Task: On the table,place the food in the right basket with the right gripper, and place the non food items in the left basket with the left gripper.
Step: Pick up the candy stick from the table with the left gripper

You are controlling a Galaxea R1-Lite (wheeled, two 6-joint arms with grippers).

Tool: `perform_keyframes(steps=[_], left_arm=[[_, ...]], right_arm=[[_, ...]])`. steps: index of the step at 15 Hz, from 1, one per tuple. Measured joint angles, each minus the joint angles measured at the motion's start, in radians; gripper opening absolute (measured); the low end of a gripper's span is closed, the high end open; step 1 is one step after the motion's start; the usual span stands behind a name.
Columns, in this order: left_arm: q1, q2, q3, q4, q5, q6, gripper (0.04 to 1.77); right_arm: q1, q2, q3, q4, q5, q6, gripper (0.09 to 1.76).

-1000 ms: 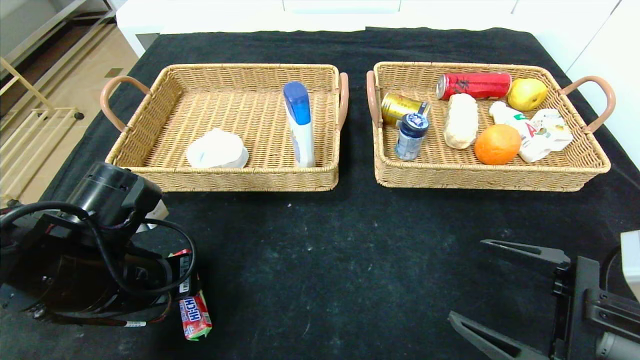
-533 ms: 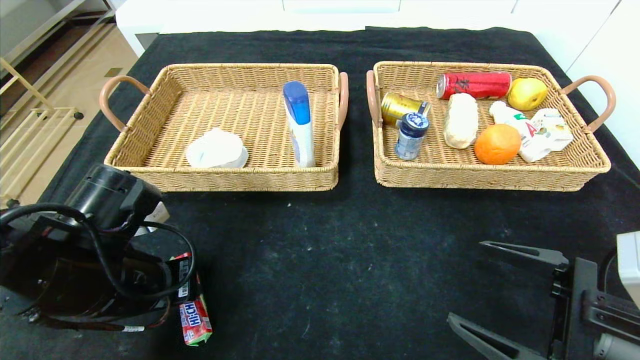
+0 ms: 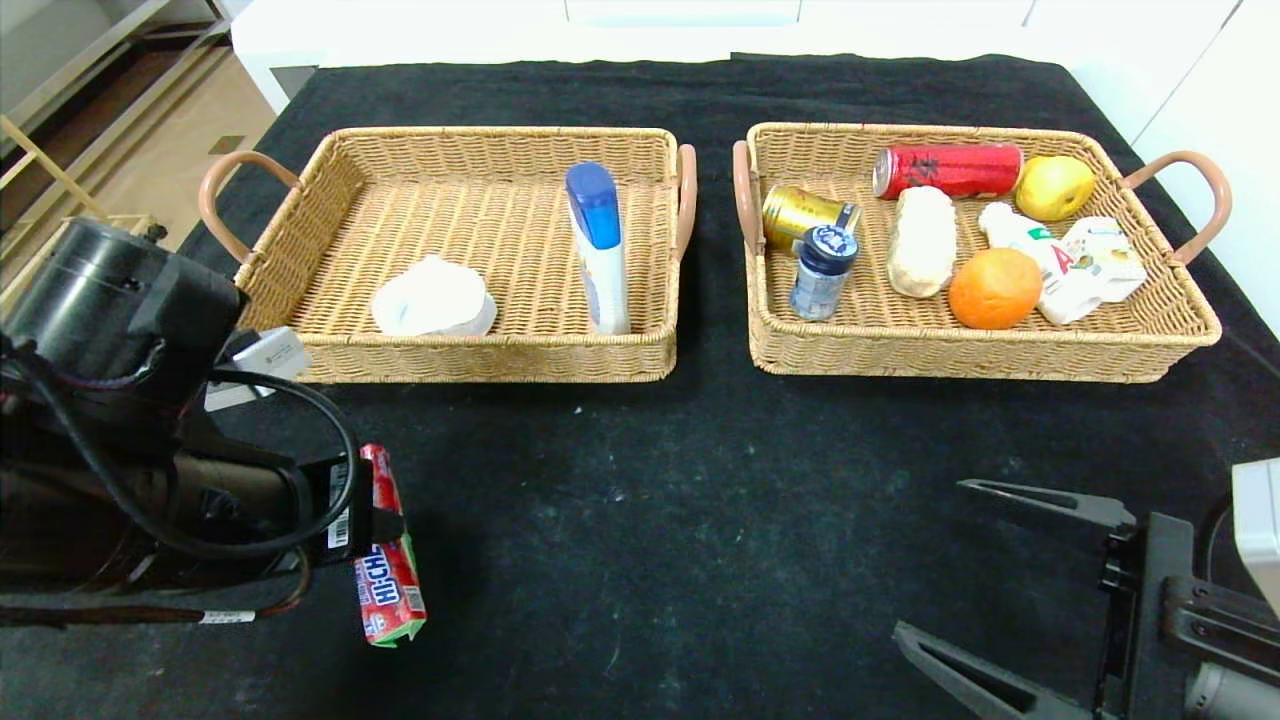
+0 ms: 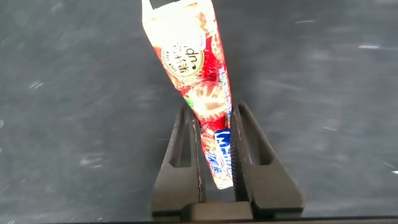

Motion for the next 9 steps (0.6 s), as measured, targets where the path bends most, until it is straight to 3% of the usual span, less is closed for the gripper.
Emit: perform_keyframes(steps=[9], left_arm=[[-0.249,0.102,-0.145,-0.073,0.004,0.012,0.33]], right_arm=[[0.0,-0.007,-0.001,-0.001,0.0,0.0,1.71]])
